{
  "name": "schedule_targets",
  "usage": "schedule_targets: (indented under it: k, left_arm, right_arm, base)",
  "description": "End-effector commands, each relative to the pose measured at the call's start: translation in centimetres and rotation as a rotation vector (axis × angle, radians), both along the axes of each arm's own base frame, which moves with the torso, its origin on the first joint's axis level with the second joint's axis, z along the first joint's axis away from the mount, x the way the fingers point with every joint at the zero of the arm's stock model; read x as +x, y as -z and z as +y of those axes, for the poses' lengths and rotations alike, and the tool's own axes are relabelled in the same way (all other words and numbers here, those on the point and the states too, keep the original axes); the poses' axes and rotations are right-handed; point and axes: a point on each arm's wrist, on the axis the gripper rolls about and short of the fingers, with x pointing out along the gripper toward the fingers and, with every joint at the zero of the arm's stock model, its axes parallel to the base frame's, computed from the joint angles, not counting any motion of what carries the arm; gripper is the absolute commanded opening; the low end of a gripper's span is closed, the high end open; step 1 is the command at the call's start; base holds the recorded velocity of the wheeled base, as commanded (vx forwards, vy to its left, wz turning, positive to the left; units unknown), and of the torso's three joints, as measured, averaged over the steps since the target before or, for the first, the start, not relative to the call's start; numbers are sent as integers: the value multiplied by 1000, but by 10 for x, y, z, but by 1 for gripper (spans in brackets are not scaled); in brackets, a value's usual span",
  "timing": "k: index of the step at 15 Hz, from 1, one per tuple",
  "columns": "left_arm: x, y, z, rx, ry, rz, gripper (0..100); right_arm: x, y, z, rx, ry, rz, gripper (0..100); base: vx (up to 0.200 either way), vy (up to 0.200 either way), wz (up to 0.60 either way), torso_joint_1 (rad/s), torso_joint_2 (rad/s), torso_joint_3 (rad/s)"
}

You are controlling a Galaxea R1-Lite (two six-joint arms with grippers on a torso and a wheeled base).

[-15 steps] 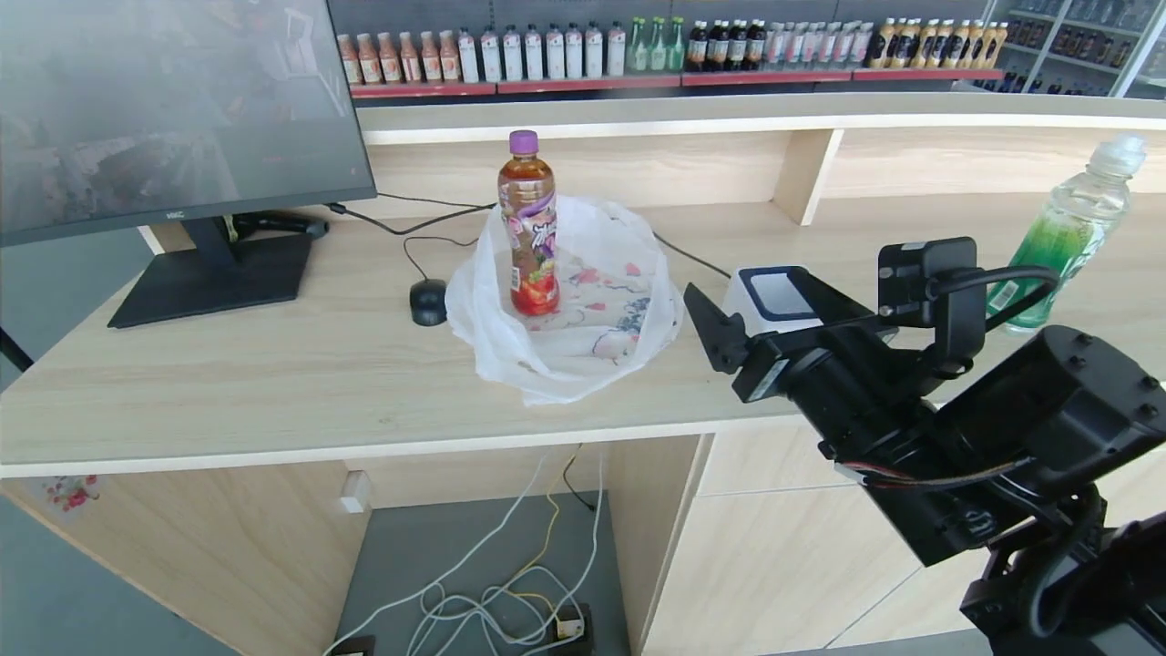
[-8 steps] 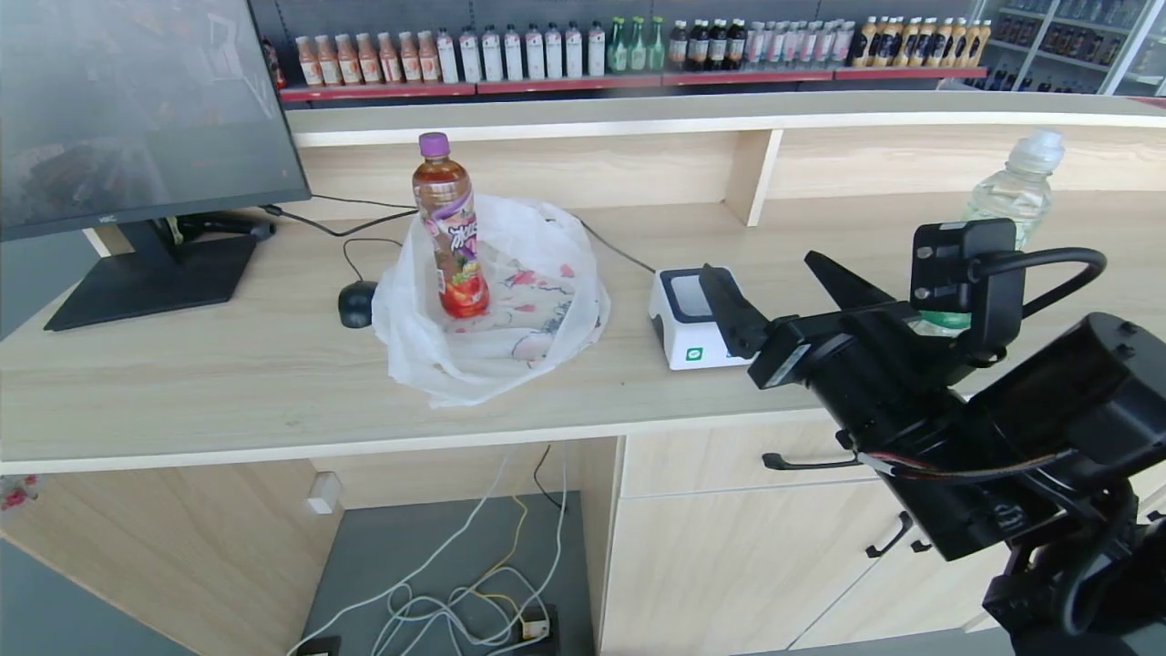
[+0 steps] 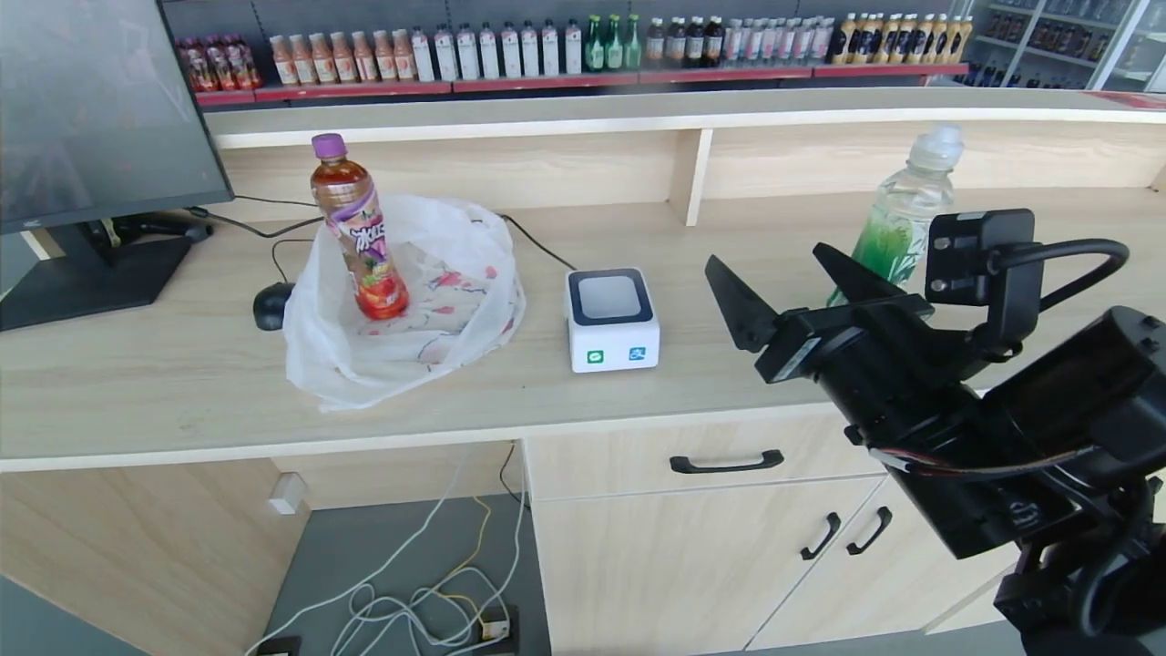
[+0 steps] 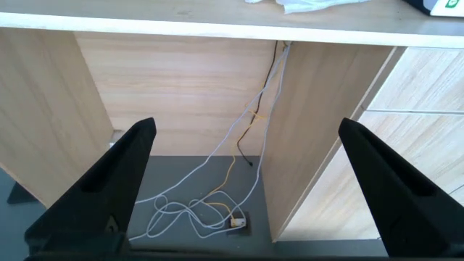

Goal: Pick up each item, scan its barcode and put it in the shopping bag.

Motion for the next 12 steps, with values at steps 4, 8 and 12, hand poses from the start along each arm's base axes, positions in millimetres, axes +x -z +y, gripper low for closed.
schedule_targets:
  k: [4, 8, 12]
  left_arm:
    - [0, 0, 0, 0, 0, 0, 100]
    - [0, 0, 0, 0, 0, 0, 100]
    - [0, 0, 0, 0, 0, 0, 100]
  right_arm:
    - [-2, 2, -2, -5, 0, 6, 100]
    - [-2, 2, -3, -7, 3, 8, 100]
    - [-1, 6, -2, -15, 4, 19, 100]
  base:
    - [0, -200, 0, 6, 4, 4]
    - [0, -150, 0, 2, 2, 2]
    - [0, 0, 0, 0, 0, 0]
